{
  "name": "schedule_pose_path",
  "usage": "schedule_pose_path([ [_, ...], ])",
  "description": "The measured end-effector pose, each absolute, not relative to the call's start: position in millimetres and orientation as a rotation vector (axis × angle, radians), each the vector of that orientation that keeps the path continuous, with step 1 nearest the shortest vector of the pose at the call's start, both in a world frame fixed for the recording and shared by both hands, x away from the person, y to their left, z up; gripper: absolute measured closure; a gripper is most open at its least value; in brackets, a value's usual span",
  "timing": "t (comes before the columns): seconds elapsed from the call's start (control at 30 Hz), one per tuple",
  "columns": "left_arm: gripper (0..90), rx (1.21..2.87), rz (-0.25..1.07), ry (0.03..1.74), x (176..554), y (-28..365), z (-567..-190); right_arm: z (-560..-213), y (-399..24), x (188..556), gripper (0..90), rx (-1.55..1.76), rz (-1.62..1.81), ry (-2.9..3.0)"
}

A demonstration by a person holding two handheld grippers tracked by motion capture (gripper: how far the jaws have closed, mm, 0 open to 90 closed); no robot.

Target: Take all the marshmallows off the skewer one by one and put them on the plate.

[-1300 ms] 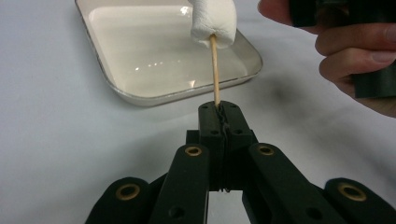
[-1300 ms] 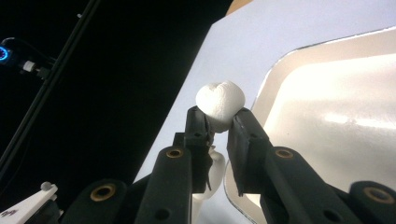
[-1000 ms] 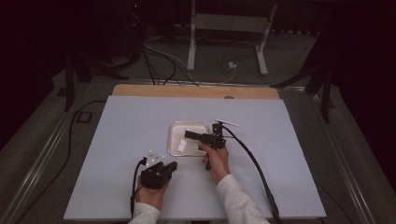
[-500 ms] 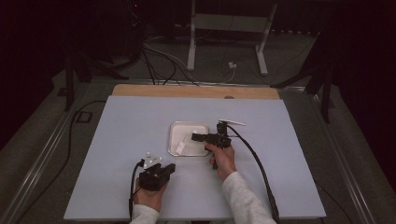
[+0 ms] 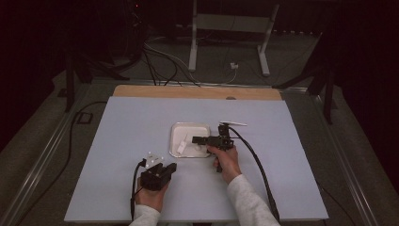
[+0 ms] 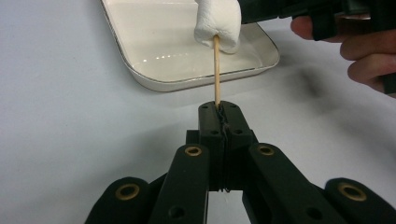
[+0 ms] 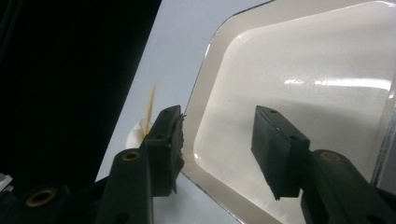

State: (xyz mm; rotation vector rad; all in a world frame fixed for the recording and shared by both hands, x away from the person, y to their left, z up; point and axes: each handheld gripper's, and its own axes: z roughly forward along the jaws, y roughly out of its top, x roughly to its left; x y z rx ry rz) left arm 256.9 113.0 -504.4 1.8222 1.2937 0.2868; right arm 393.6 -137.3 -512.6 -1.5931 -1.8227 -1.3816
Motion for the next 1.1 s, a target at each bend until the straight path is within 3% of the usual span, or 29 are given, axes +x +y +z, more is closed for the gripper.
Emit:
schedule_pose_path([
  [0.33,90.0,1.814,0.302,1.274,260,111,-503,-502,-137,388,40.1,-1.520,-1.436,-1.833],
  [1.1,90.0,1.763,0.330,1.202,260,111,-496,-490,-121,374,40.0,-1.404,-1.504,-1.868],
])
